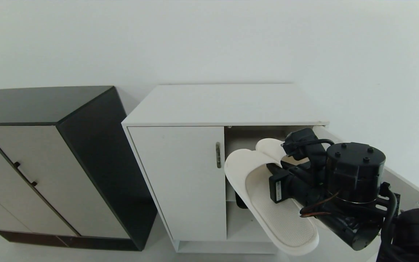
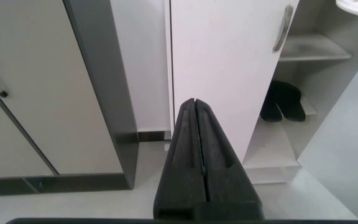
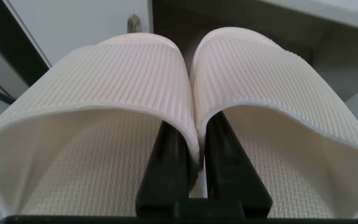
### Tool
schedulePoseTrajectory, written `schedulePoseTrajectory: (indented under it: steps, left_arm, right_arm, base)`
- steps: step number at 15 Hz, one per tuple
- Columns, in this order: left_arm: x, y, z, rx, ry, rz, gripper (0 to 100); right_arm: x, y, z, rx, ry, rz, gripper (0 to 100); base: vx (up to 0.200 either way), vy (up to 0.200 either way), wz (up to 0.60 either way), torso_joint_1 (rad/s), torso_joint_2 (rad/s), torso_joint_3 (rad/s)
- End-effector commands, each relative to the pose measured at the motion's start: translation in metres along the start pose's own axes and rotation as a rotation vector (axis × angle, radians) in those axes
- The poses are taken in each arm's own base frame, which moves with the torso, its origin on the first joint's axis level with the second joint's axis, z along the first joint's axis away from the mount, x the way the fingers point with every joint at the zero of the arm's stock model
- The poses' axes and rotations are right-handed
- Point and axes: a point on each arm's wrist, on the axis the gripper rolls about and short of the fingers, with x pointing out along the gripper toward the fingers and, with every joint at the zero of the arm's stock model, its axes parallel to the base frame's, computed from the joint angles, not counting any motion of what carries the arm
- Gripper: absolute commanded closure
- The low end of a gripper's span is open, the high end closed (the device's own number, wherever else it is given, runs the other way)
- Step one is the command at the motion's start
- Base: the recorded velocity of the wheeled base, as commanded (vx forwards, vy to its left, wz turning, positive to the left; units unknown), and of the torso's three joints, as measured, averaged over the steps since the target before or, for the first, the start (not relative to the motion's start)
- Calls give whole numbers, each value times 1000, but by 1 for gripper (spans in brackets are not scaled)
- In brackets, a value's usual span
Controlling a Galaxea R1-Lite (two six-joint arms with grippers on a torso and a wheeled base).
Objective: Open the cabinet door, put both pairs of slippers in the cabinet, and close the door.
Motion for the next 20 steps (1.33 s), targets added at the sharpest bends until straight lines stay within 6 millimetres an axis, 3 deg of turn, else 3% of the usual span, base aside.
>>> schedulePoseTrajectory:
  steps: [1, 11, 20]
  left_arm:
    - [0, 0, 0, -1, 0, 1, 100]
    - [0, 0, 0, -1, 0, 1, 100]
    - [0, 0, 0, -4, 0, 1, 100]
  right_arm:
    - [0, 0, 0, 0, -2, 0, 100]
    - [0, 0, 0, 1, 1, -1, 100]
    - [1, -2, -1, 4, 5, -7, 100]
  base:
    - [0, 0, 0, -203, 520, 320]
    - [0, 0, 0, -163, 487, 322]
    - [0, 0, 0, -77, 447, 366]
